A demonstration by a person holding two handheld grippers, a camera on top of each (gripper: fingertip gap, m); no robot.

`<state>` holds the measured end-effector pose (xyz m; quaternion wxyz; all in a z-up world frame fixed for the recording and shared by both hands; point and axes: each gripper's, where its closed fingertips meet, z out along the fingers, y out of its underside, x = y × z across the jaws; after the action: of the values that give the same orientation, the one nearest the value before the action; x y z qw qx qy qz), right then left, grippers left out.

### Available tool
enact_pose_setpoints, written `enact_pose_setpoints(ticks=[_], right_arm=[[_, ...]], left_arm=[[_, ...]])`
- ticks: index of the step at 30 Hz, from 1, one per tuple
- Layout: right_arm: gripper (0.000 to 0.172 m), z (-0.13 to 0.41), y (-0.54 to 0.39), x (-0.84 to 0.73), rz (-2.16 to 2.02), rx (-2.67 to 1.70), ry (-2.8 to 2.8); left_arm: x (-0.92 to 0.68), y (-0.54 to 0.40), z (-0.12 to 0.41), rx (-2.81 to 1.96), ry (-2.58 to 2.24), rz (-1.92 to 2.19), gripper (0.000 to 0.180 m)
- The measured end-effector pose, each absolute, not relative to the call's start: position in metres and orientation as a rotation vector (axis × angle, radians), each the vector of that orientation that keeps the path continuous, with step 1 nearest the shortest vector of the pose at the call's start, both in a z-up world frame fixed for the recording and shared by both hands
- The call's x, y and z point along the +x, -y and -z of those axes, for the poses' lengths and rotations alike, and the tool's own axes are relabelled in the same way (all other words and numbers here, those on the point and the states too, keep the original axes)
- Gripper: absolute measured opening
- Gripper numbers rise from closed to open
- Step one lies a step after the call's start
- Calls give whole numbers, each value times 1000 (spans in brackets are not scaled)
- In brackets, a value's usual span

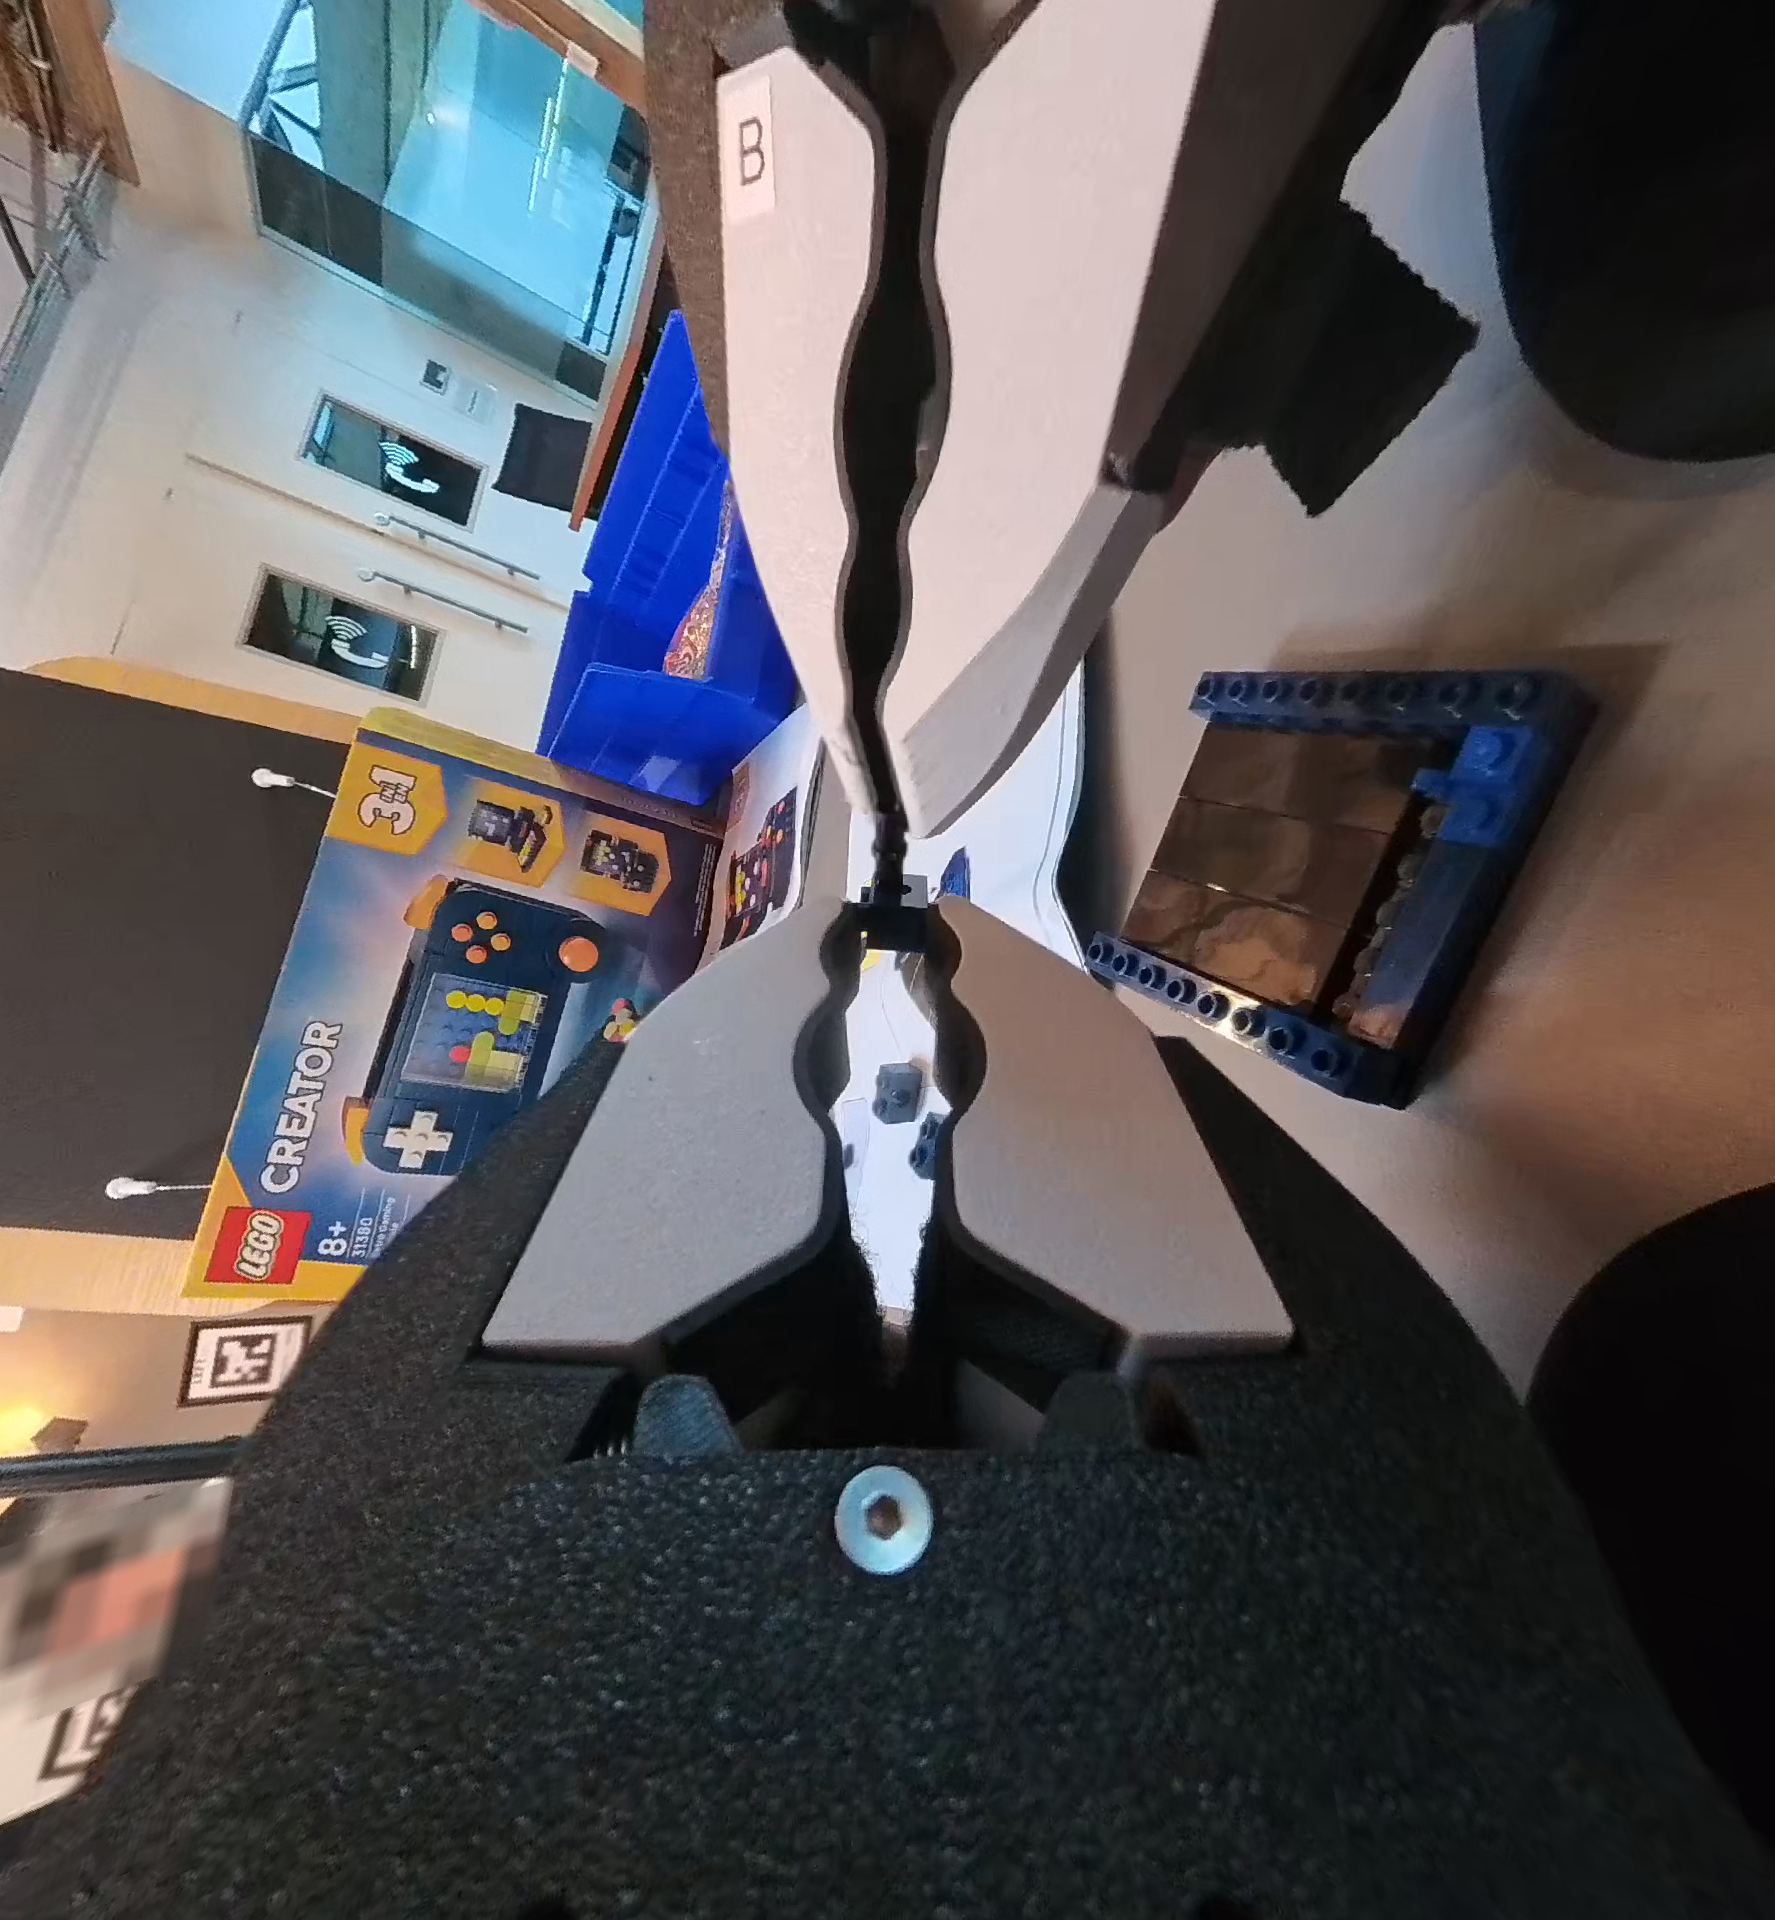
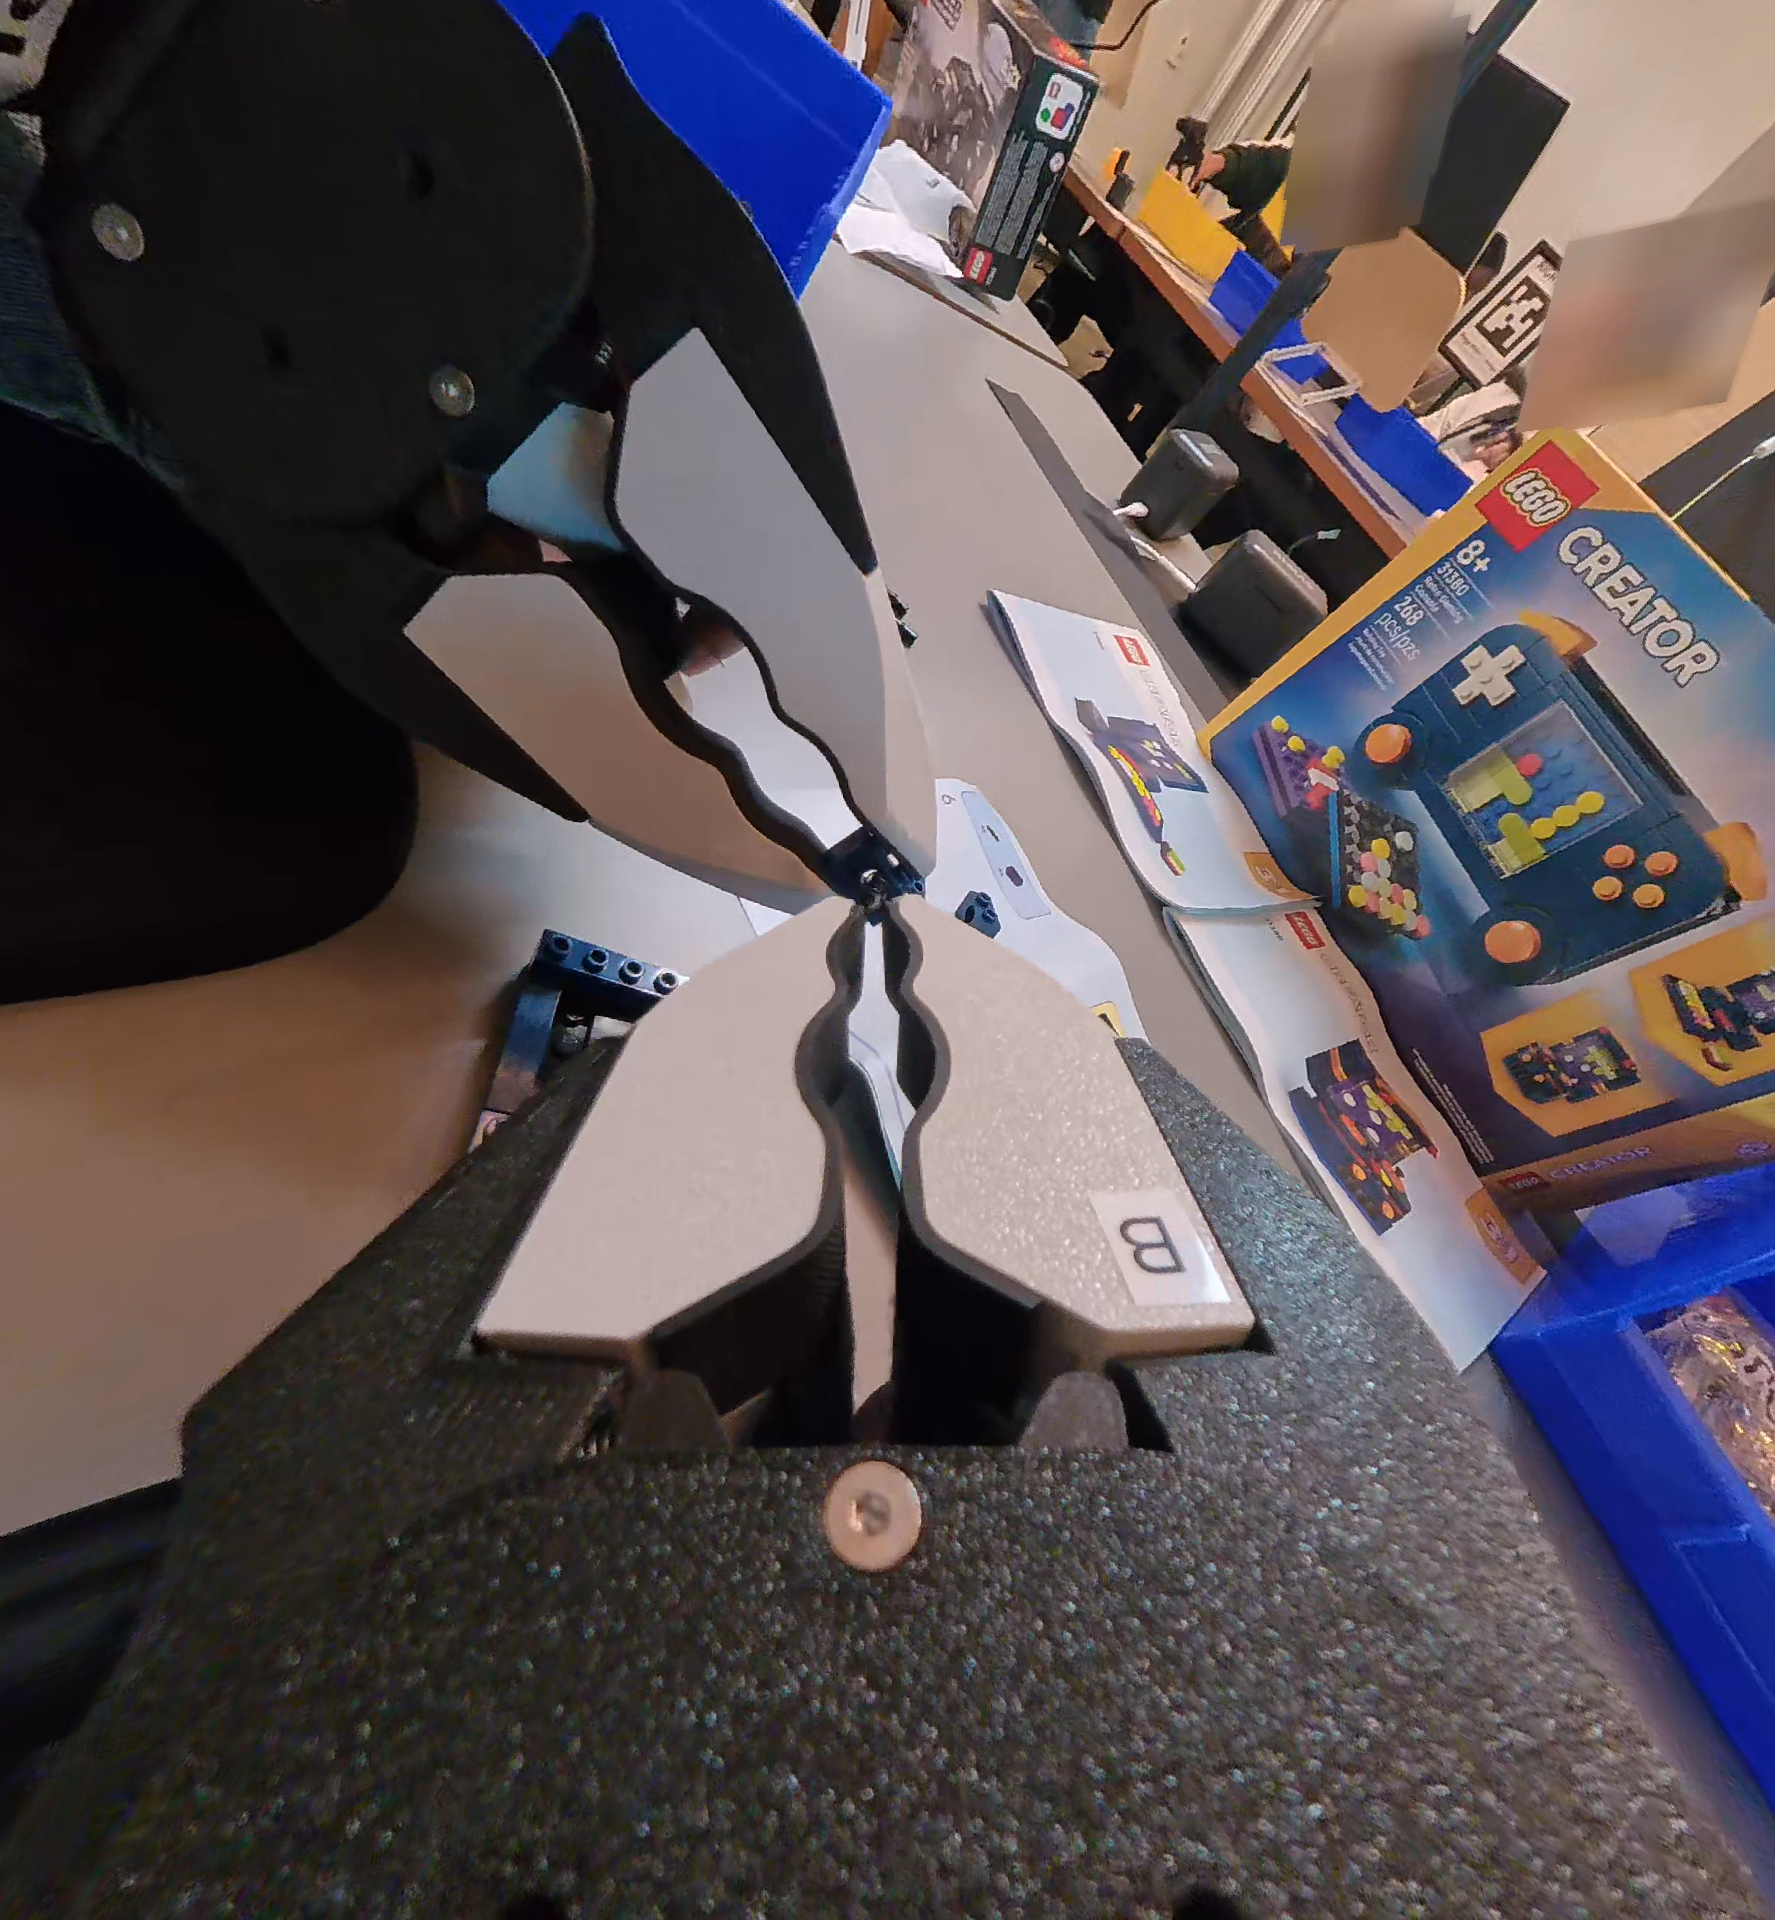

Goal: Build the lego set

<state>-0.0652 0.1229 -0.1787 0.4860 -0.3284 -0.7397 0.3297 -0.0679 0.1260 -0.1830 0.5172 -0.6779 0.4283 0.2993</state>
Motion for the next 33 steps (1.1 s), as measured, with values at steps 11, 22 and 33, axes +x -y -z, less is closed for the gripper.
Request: enact_pose_setpoints(ticks=[11, 22, 33], right_arm=[[3, 180, -137, -11, -968, -1074, 1981], [3, 226, -151, 117, -465, -1570, 2476], [3, 229, -148, 117, -581, -1598, 2409]], left_arm=[[-75, -130, 181, -1702, -846, -492, 11], [-75, -131, 178, -1704, -804, -434, 11], [-75, -134, 181, -1710, -811, -438, 11]])
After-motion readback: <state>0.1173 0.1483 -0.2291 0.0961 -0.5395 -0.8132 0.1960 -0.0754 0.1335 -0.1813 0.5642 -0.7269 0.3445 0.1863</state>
